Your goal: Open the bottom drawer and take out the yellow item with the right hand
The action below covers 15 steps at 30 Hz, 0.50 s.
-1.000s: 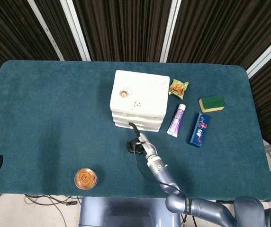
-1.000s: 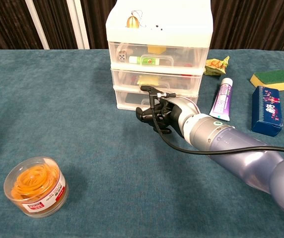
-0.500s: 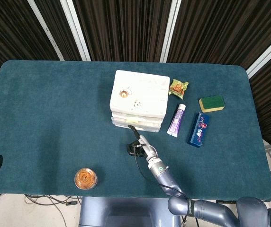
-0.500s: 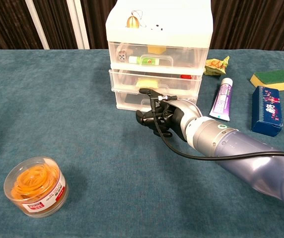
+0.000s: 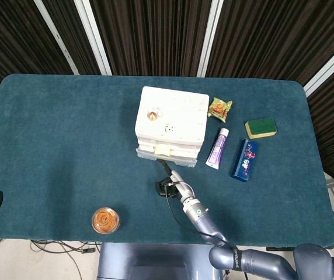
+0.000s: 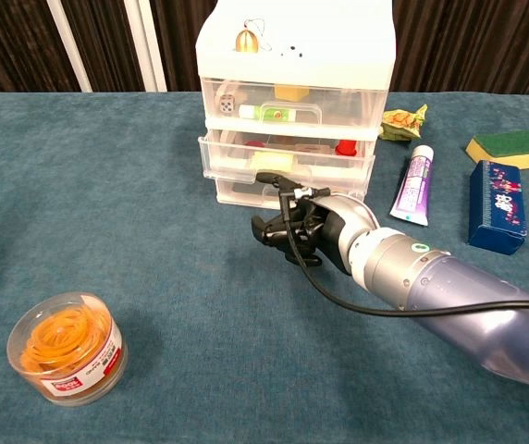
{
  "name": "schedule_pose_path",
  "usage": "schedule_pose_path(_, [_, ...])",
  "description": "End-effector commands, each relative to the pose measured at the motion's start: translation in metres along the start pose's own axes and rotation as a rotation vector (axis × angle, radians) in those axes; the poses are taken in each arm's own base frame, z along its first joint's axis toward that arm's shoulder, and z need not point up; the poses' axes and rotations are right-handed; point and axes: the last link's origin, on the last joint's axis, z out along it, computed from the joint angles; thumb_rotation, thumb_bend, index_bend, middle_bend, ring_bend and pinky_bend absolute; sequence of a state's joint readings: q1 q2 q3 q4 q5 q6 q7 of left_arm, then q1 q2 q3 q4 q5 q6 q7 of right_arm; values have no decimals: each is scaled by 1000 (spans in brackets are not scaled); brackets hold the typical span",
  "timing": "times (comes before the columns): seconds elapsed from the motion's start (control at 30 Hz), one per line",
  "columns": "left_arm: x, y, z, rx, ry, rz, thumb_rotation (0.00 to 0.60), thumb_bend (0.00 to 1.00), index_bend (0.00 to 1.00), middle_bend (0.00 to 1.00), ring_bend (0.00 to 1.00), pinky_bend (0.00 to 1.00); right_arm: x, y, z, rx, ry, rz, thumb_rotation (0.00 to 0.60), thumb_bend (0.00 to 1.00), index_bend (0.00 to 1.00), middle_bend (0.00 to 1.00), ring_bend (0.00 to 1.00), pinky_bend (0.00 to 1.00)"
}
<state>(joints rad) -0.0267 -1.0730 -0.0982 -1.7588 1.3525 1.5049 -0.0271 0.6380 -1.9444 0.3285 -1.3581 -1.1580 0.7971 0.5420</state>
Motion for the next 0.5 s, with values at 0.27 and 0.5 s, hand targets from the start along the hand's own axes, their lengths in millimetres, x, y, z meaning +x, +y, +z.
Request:
schedule_pose_path(0.27, [0, 1, 0, -3, 2, 0, 600, 400, 67, 3, 0, 0, -7, 2, -6, -14, -47, 33, 600, 640, 30, 921, 1000, 1000])
schedule_pose_path(0.5, [0, 0, 0, -1, 1, 2, 600, 400, 67, 2, 0, 0, -7, 1, -9, -1, -60, 24, 600, 639, 30, 921, 1000, 1000])
